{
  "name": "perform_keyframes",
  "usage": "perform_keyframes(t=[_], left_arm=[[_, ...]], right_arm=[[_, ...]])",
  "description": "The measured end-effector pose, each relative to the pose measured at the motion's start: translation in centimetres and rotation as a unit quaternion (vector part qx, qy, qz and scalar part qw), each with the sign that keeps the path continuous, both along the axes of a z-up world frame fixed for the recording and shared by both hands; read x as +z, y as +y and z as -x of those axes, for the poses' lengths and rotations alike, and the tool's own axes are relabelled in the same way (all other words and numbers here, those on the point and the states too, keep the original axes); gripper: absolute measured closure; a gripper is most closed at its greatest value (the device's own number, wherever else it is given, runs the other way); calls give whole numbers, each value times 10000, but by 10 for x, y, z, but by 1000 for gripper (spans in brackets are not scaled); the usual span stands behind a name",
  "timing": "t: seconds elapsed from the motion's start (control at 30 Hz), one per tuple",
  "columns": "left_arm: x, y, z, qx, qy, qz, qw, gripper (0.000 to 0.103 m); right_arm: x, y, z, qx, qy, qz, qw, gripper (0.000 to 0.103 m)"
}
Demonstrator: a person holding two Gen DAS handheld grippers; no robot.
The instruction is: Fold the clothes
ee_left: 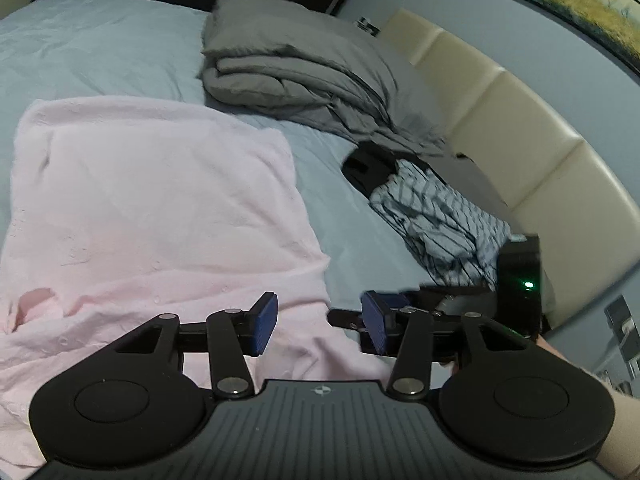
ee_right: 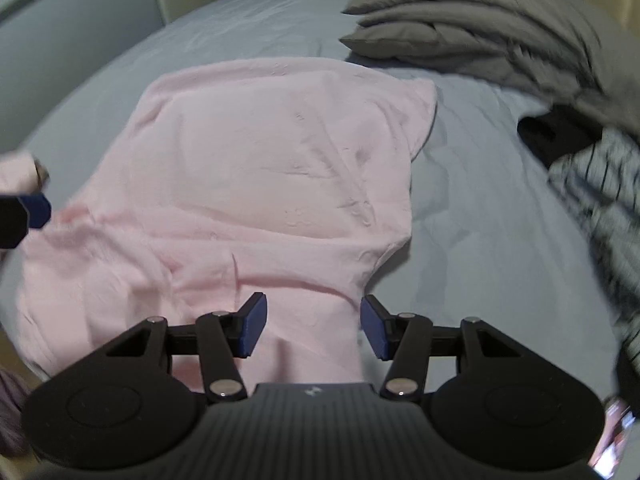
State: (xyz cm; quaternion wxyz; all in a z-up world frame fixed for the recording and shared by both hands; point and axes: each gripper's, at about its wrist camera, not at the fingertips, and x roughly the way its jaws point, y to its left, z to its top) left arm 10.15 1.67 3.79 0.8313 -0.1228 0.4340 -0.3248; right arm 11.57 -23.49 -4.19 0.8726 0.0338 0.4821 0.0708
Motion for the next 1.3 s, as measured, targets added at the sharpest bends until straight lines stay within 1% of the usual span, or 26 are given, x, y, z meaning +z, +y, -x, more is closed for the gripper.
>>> perform_keyframes(t=[0.1, 0.2, 0.3, 0.37, 0.5, 0.67, 0.7, 0.73, 0.77, 0.8, 0.83, 0.93, 1.03, 1.17, 1.3], left_arm=[[-3, 8, -3, 177, 76, -74, 9998, 58], [-10, 14, -6, 291, 216, -191, 9992, 58], [-18, 20, -7, 357, 350, -302, 9983, 58], [-23, 24, -7, 387, 399, -392, 9977, 58], [-34, 33, -7, 480, 471, -767, 9948, 58], [-53, 45, -10, 579, 743, -1059, 9899, 58], [-56, 48, -11, 601, 801, -1101, 9889, 58], [-58, 49, -11, 621, 841, -1128, 9881, 58], [-60, 51, -12, 639, 876, -1152, 9874, 58], [-62, 52, -13, 658, 911, -1176, 9867, 58], [-62, 54, -13, 677, 925, -1181, 9864, 58], [-61, 58, -13, 729, 920, -1192, 9859, 58], [-60, 61, -13, 802, 895, -1236, 9850, 58], [-63, 65, -14, 898, 924, -1295, 9832, 58], [-65, 68, -14, 941, 940, -1339, 9820, 58]], right_arm=[[-3, -11, -3, -332, 186, -799, 9961, 45], [-10, -15, -8, -583, 445, -1504, 9859, 44], [-20, -8, -15, -670, 630, -1864, 9782, 44], [-27, 3, -20, -599, 727, -1778, 9795, 44], [-45, 24, -27, -455, 1007, -1594, 9810, 44], [-68, 44, -30, -289, 1332, -1467, 9797, 45], [-69, 48, -30, -226, 1348, -1440, 9801, 50], [-71, 51, -30, -163, 1364, -1413, 9804, 60], [-73, 54, -29, -99, 1380, -1385, 9806, 65], [-74, 58, -29, -36, 1393, -1358, 9809, 80], [-72, 60, -29, 13, 1334, -1329, 9821, 89], [-59, 61, -29, 68, 1080, -1306, 9855, 96], [-41, 58, -29, 96, 759, -1244, 9893, 96], [-11, 55, -21, 192, 146, -723, 9971, 97], [12, 45, -13, 128, -404, -296, 9987, 98]])
